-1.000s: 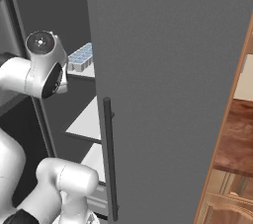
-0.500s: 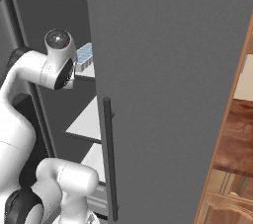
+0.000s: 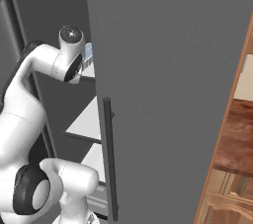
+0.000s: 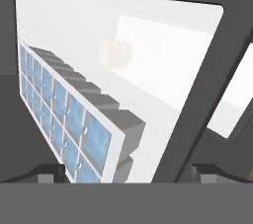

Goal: Open the freezer door, pick up the ice cube tray from the freezer, and place it on the dining counter.

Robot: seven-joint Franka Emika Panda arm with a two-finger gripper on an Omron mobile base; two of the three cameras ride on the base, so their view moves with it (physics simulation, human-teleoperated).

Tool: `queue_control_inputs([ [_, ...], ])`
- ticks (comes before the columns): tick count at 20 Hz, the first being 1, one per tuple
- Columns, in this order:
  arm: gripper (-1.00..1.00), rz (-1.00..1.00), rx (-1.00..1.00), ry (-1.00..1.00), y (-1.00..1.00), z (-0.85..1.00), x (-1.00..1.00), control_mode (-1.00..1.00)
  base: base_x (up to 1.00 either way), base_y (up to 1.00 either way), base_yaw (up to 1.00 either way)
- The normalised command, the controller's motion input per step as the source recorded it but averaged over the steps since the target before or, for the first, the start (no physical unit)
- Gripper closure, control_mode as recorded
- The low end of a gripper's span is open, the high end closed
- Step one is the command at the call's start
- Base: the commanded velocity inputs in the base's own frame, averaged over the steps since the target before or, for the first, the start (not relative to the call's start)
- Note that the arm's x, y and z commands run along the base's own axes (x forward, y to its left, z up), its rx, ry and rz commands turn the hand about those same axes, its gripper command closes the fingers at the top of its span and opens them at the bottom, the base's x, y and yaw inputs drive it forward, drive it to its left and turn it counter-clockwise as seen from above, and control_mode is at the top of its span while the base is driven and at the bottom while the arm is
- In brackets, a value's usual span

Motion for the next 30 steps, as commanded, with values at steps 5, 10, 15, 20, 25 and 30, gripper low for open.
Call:
queue_control_inputs([
  [5, -1.00, 0.00, 0.00, 0.00, 0.00, -0.20, 0.23, -1.00, 0.00, 0.00, 0.00],
  [10, -1.00, 0.00, 0.00, 0.00, 0.00, -0.20, 0.36, -1.00, 0.00, 0.00, 0.00],
  [15, -1.00, 0.00, 0.00, 0.00, 0.00, -0.05, 0.39, -1.00, 0.00, 0.00, 0.00],
  [20, -1.00, 0.00, 0.00, 0.00, 0.00, -0.03, 0.36, -1.00, 0.00, 0.00, 0.00],
  [25, -1.00, 0.00, 0.00, 0.00, 0.00, -0.15, 0.32, -1.00, 0.00, 0.00, 0.00],
  [30, 1.00, 0.00, 0.00, 0.03, 0.07, -0.24, 0.29, -1.00, 0.00, 0.00, 0.00],
])
